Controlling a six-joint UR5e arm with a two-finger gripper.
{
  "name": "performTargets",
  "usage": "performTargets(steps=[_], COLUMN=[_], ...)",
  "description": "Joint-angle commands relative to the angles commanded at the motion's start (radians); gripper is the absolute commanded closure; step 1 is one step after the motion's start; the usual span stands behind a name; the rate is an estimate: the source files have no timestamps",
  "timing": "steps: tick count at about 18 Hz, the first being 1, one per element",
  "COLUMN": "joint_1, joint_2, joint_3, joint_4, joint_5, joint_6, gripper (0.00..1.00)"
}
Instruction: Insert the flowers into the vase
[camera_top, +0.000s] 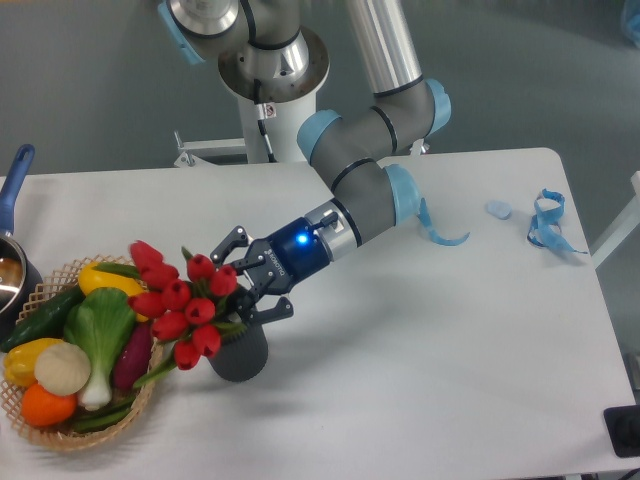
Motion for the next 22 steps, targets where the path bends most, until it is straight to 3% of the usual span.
performTargets(steps=[5, 9, 13, 16, 19, 22], joint_1=[0.018, 0.066, 0.107, 0.192, 0.287, 0.374], joint_2=[0.018, 0.084, 0.149, 0.221, 0.256, 0.302], joint_3=[0.002, 0.000, -0.002, 0.011, 0.034, 0.064], joint_4=[0.000, -0.003, -0.005, -0.005, -0.005, -0.003], joint_5=[0.003, 0.177, 0.267, 0.362, 0.373, 0.480], joint_6=[0.003, 0.003, 0.003, -0.009, 0.008, -0.011], gripper=[0.00, 0.00, 0.00, 0.00, 0.00, 0.00])
